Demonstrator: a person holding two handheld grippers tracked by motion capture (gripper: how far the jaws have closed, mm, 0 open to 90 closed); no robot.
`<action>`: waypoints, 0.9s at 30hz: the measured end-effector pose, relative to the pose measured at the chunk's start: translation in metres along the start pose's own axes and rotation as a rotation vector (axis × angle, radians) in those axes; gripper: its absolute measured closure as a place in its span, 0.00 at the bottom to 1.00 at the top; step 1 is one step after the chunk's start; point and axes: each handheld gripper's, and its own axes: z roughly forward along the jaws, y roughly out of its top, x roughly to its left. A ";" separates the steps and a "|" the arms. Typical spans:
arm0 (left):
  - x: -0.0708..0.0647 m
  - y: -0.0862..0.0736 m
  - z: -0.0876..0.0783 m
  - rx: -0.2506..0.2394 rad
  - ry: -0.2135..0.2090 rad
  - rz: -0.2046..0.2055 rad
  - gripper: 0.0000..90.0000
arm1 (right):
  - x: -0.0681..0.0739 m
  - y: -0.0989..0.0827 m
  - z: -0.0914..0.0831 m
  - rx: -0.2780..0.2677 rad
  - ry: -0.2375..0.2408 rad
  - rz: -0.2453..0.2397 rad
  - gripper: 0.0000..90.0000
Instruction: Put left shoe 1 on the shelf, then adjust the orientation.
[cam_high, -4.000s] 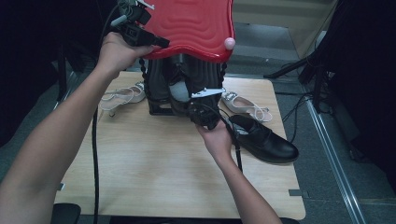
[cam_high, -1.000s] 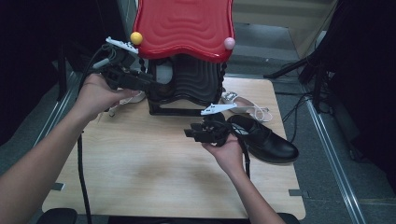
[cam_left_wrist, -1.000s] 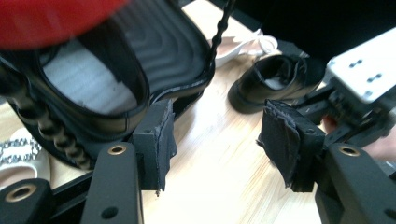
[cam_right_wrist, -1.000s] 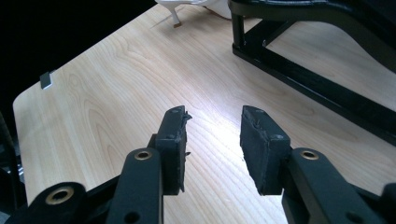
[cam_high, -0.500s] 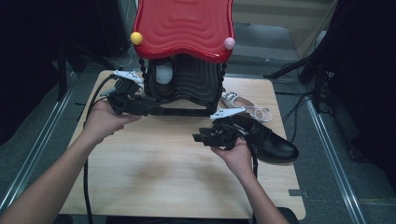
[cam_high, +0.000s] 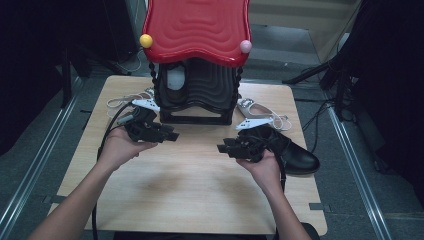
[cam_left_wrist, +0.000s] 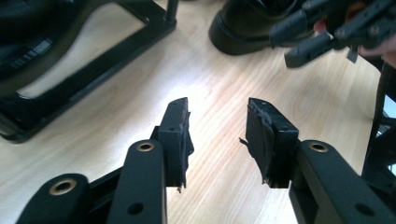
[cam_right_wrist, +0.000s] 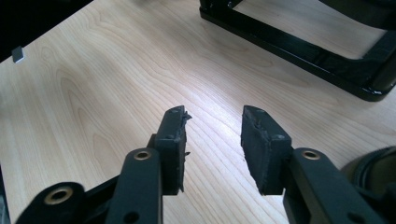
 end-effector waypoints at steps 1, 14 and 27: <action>0.000 -0.003 0.002 0.006 -0.005 0.007 0.69 | -0.002 -0.001 -0.001 -0.002 -0.008 -0.002 0.69; 0.003 -0.029 0.015 0.021 -0.051 -0.022 0.69 | -0.032 -0.017 -0.024 -0.021 -0.102 0.068 0.70; 0.010 -0.032 0.022 0.027 -0.060 -0.032 0.67 | -0.054 -0.023 -0.038 -0.041 -0.142 0.112 0.71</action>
